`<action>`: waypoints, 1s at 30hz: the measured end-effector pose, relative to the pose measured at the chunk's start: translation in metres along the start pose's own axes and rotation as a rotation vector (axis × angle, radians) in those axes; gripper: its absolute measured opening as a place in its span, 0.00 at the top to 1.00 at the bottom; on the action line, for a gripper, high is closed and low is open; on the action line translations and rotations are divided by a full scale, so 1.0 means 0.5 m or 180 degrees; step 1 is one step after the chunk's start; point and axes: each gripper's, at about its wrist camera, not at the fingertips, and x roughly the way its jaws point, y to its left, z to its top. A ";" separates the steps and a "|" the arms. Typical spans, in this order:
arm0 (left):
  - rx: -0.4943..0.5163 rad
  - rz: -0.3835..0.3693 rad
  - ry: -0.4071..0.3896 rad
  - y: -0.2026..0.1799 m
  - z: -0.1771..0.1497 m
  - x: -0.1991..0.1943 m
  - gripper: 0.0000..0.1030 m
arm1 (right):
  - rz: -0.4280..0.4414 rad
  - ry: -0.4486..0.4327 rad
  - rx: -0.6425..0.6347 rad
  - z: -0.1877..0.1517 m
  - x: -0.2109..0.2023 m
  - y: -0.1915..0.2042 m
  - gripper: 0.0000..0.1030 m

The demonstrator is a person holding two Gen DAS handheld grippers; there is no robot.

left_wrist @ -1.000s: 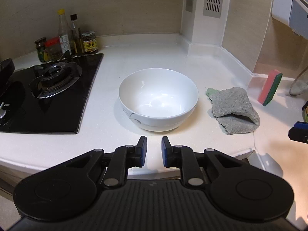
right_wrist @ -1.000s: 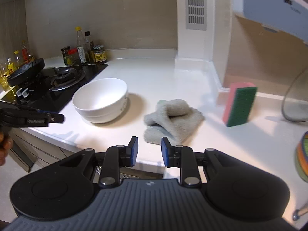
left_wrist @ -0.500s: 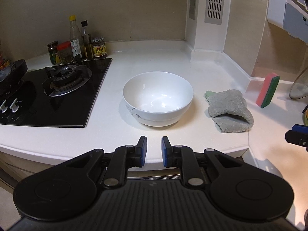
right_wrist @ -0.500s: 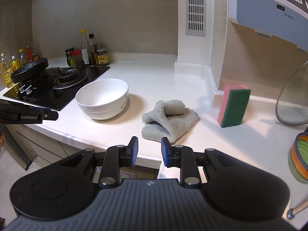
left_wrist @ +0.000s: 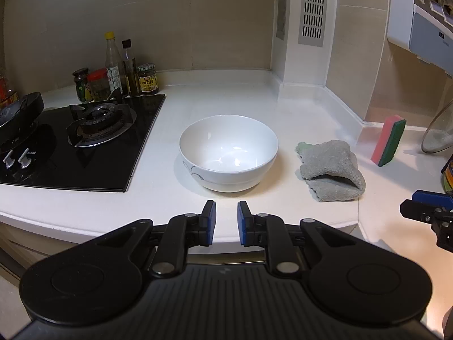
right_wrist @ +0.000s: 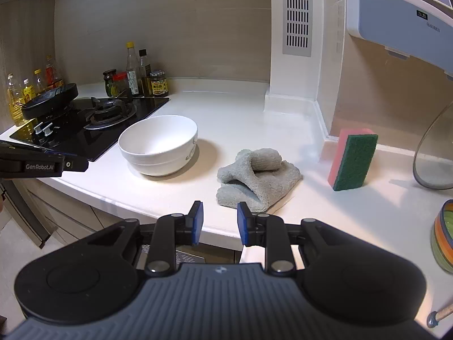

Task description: Clean bowl

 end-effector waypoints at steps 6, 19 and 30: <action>0.0007 0.0024 -0.0002 -0.011 0.002 0.003 0.80 | -0.0017 0.0006 0.0016 -0.004 0.003 -0.005 0.79; -0.0027 0.0061 0.0019 -0.034 -0.008 -0.002 0.80 | 0.0017 0.0013 0.0014 0.001 0.016 -0.008 0.79; -0.0092 0.0034 -0.0012 -0.043 -0.005 -0.001 0.80 | -0.0022 0.0032 0.0020 0.000 0.013 -0.003 0.79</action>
